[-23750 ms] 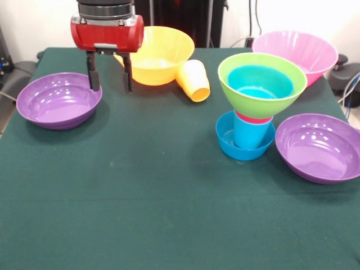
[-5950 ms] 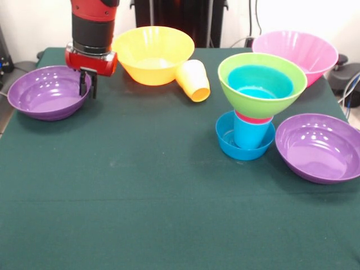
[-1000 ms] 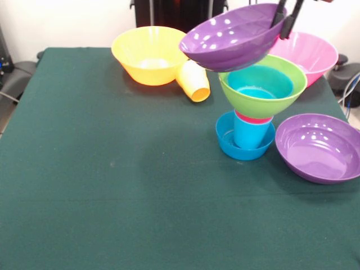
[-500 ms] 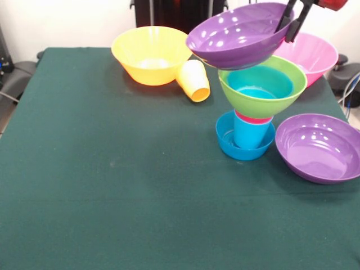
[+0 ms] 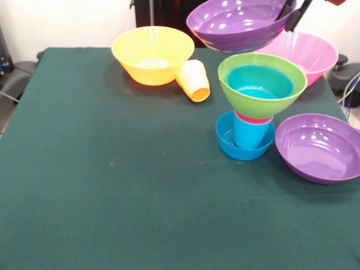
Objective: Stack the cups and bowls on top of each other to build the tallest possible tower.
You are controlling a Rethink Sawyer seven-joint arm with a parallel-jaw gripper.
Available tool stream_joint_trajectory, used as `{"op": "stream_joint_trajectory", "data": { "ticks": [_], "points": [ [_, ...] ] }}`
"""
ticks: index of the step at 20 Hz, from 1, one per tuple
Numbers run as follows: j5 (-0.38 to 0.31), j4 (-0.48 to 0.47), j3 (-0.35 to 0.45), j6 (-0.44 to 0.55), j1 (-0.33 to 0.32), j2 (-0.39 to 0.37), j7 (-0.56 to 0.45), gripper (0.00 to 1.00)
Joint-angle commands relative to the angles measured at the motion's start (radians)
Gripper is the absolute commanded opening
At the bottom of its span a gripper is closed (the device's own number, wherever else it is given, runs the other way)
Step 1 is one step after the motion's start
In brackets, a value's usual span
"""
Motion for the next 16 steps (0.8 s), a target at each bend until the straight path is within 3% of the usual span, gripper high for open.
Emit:
{"op": "stream_joint_trajectory", "data": {
  "ticks": [1,8,16],
  "points": [
    [0.014,-0.045,0.007,0.079,0.045,0.062,0.27,0.0],
    [0.031,-0.106,-0.006,0.015,0.076,0.133,0.326,0.0],
    [0.033,-0.221,-0.021,0.023,0.075,0.214,0.349,0.0]
  ]
}}
